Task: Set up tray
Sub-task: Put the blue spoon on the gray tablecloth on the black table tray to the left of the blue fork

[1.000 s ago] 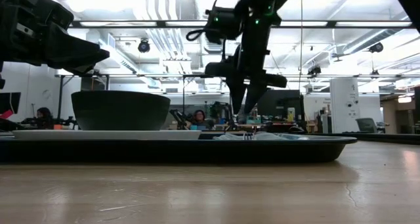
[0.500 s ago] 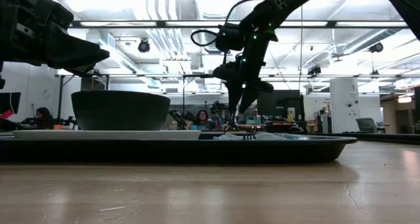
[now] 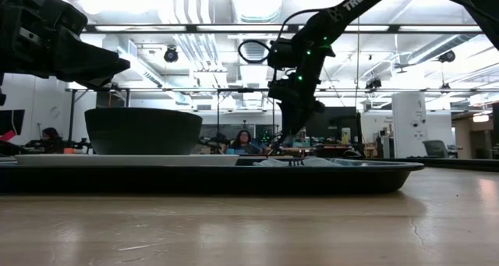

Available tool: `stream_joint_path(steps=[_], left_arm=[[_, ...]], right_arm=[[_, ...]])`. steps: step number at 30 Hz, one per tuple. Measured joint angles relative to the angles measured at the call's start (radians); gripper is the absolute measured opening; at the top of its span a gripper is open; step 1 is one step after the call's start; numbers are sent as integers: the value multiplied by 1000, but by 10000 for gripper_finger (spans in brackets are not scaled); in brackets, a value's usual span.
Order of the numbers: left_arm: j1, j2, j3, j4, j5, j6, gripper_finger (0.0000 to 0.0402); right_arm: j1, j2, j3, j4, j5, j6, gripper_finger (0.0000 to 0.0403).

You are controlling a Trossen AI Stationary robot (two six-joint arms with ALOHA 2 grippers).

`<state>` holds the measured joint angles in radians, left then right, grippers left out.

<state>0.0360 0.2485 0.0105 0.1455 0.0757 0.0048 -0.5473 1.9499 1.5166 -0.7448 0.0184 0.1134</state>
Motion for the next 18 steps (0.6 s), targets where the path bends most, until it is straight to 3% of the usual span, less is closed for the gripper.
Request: stream_joint_path(steps=[9,18], left_arm=[[0,0,0,0,0,0,105],[0,0,0,0,0,0,105]], right_arm=[[-73,35,0,8,-4,-114,185],[-103,99,3,20,-73,-245,185]])
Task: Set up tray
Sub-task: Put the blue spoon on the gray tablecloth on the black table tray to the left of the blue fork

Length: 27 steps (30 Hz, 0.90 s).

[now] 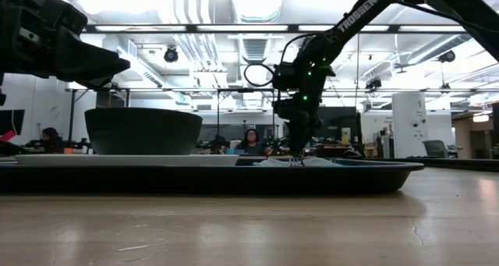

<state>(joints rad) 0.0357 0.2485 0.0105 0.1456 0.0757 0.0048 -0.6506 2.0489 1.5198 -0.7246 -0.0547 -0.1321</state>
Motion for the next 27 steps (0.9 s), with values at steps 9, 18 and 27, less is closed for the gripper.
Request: stream_joint_path(steps=[9,18,27], left_arm=[[0,0,0,0,0,0,105],[0,0,0,0,0,0,105],[0,0,0,0,0,0,105]], right_arm=[[9,45,26,-36,-7,-82,185],[20,81,46,-86,-33,-115,185],[32,118,48,-93,-2,-115,167]])
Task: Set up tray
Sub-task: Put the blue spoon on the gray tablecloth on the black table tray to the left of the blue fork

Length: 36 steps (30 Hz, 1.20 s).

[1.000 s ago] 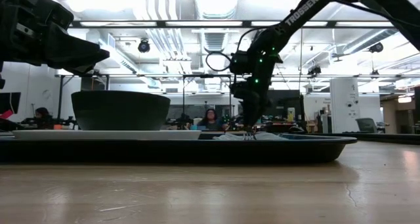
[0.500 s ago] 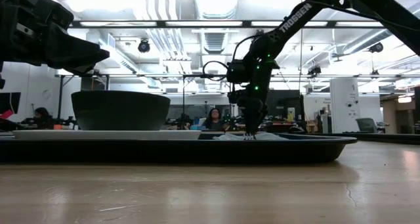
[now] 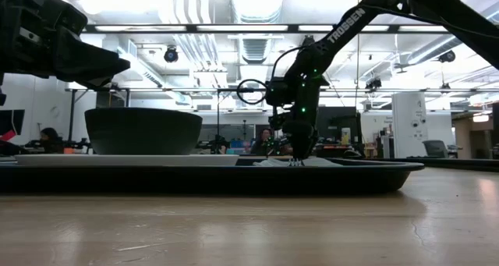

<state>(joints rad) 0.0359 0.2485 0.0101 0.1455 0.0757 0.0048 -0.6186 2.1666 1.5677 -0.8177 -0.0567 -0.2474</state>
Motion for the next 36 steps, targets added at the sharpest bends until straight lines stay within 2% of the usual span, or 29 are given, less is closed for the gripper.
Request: stream_joint_path(steps=[10,21,28,36], left_arm=[[0,0,0,0,0,0,105],[0,0,0,0,0,0,105],[0,0,0,0,0,0,105],[0,0,0,0,0,0,105]], right_arm=[[0,1,13,-9,-7,8,58],[-1,4,63,-38,4,121,58],[11,-10,178,-166,4,260,58],[76,-11,277,-236,8,458,58]])
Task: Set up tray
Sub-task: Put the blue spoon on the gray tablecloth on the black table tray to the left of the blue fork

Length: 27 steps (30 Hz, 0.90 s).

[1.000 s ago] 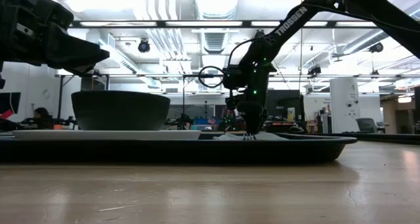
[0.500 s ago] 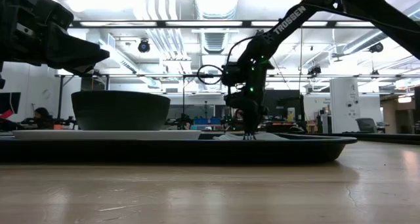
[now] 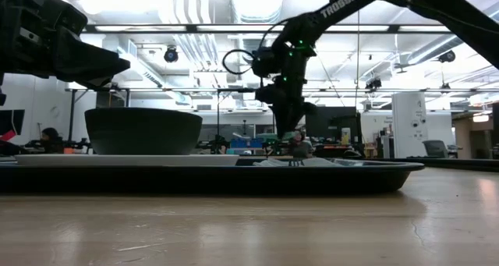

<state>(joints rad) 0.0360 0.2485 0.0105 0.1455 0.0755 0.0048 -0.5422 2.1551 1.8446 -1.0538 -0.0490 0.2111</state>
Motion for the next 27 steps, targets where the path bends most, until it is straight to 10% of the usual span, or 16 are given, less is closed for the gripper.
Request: stream_joint_path(steps=[27], left_arm=[[0,0,0,0,0,0,105]], right_arm=[[385,-2,-65,-29,77,788,58]])
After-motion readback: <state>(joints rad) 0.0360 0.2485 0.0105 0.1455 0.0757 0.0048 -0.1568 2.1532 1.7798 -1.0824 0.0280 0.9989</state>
